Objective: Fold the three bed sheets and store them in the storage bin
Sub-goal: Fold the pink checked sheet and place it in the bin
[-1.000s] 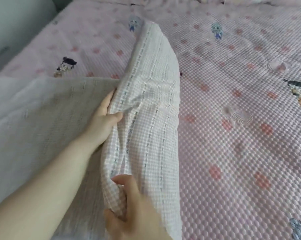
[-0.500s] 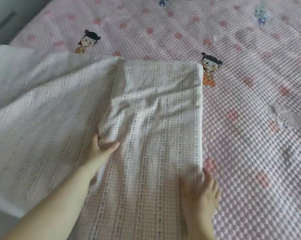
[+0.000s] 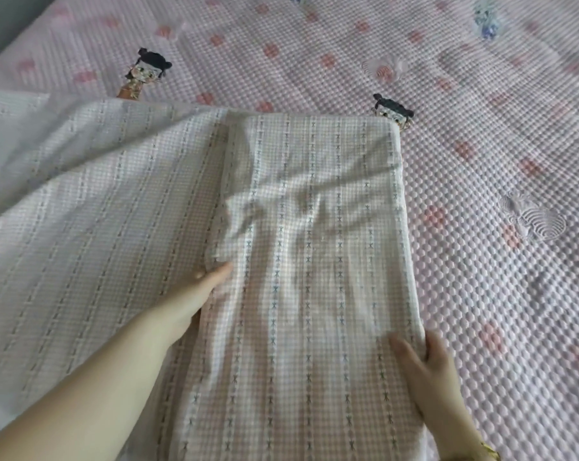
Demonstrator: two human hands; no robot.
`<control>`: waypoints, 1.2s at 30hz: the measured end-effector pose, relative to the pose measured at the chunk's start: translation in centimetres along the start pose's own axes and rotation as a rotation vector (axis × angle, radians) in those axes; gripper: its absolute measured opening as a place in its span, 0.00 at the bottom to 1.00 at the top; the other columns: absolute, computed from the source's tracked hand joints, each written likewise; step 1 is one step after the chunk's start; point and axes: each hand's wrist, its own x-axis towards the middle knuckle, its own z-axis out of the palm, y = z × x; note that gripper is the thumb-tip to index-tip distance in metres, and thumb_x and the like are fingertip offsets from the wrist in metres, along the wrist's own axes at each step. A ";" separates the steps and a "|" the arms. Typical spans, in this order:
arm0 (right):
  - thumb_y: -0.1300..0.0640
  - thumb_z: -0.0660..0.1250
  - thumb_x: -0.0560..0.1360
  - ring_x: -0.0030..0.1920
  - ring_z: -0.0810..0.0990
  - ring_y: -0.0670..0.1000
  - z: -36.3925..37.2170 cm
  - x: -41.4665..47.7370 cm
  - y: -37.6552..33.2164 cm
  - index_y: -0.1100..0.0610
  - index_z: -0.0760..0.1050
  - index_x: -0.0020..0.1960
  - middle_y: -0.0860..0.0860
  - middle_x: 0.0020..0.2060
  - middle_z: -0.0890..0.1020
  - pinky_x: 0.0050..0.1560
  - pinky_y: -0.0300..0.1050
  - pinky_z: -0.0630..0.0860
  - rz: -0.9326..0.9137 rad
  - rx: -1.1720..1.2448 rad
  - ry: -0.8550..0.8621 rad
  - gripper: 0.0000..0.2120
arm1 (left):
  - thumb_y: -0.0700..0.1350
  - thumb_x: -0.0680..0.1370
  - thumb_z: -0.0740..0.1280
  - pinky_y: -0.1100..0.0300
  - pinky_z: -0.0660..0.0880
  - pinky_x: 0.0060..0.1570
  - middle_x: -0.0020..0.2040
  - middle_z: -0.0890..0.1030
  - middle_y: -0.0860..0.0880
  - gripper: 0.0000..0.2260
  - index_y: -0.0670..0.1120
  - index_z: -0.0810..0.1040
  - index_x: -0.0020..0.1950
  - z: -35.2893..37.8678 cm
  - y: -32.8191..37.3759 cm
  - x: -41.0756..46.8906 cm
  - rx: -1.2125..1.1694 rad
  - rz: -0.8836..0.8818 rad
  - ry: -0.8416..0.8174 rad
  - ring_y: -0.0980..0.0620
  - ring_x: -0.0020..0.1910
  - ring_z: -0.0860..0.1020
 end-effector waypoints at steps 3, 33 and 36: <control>0.57 0.67 0.74 0.42 0.80 0.52 -0.1 0.9 1.1 0.55 0.74 0.48 0.53 0.42 0.81 0.37 0.45 0.75 0.096 0.020 -0.045 0.04 | 0.71 0.54 0.69 0.48 0.60 0.71 0.70 0.69 0.48 0.48 0.49 0.68 0.69 0.7 3.0 1.5 -0.233 -0.080 -0.031 0.49 0.68 0.68; 0.63 0.69 0.71 0.36 0.76 0.53 -3.7 1.0 -0.5 0.55 0.72 0.38 0.53 0.34 0.78 0.32 0.41 0.69 -0.149 -0.088 0.016 0.08 | 0.61 0.79 0.44 0.53 0.32 0.72 0.76 0.37 0.51 0.28 0.52 0.41 0.76 11.9 0.6 -0.1 1.225 0.347 0.047 0.53 0.74 0.34; 0.54 0.73 0.69 0.40 0.73 0.55 -7.1 1.6 -0.5 0.59 0.73 0.45 0.58 0.39 0.78 0.40 0.46 0.67 -0.108 -0.156 0.112 0.12 | 0.56 0.81 0.49 0.55 0.33 0.71 0.77 0.40 0.51 0.25 0.52 0.47 0.76 15.6 1.2 -1.0 1.088 0.393 -0.075 0.54 0.74 0.36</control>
